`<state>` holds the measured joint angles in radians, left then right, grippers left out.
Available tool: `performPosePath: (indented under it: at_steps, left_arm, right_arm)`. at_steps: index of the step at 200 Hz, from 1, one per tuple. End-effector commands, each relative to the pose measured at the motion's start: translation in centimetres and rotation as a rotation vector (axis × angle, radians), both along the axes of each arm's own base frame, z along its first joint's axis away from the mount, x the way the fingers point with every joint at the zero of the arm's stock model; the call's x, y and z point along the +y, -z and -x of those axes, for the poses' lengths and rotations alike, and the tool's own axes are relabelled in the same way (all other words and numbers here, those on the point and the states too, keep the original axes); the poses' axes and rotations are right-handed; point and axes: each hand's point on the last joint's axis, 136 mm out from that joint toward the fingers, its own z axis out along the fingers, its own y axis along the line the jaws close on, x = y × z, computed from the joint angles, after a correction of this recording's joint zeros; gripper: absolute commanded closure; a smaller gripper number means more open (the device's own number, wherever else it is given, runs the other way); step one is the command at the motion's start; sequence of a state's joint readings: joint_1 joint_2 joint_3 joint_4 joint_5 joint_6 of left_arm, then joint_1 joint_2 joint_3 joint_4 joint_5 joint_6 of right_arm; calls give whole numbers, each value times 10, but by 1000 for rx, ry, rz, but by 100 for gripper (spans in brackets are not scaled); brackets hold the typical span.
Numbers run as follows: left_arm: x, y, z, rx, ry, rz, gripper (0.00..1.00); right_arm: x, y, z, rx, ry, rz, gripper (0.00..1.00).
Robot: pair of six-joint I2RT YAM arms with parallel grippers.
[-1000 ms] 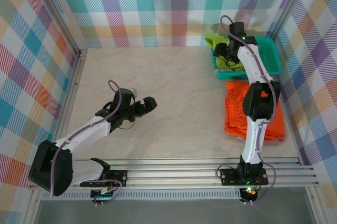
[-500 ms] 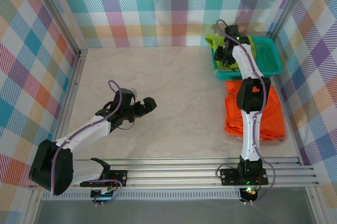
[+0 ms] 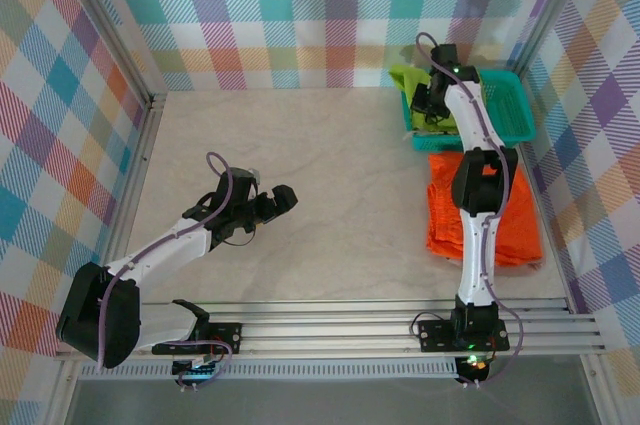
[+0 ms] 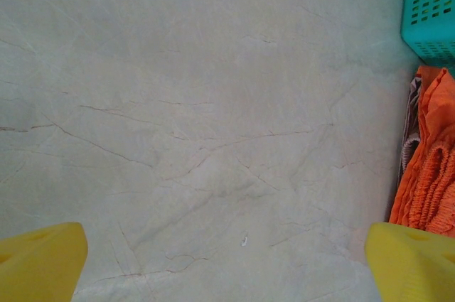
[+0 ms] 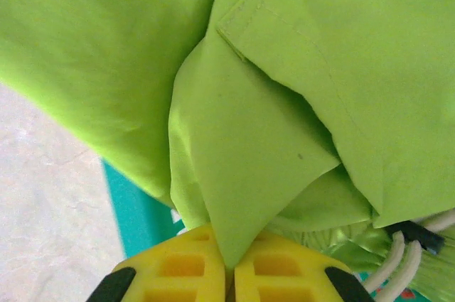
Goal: Fold and stack the shorts
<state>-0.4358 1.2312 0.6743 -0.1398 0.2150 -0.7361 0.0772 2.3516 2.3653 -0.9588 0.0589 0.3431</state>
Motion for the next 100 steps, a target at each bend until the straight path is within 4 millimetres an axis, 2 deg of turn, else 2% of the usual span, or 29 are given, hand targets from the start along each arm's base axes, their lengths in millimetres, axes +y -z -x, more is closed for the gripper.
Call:
performPosePath:
  at_steps: [1,35,75,100]
  left_arm:
    - [3,-8,-7,-23,-8,-5,0]
    - [1,-9,-7,-25,-5,2,0]
    - [2,-9,-4,-27,-5,5,0]
    - [4,-11,-3,-35,-14,7,0]
  right_arm:
    - [8,-98,8,-210,-11,-57,99]
    - [27,-169,27,-400,-52,-106,100]
    - [54,-263,52,-631,-141,-187,100]
    - [82,-322,74,-755,-254,-271,100]
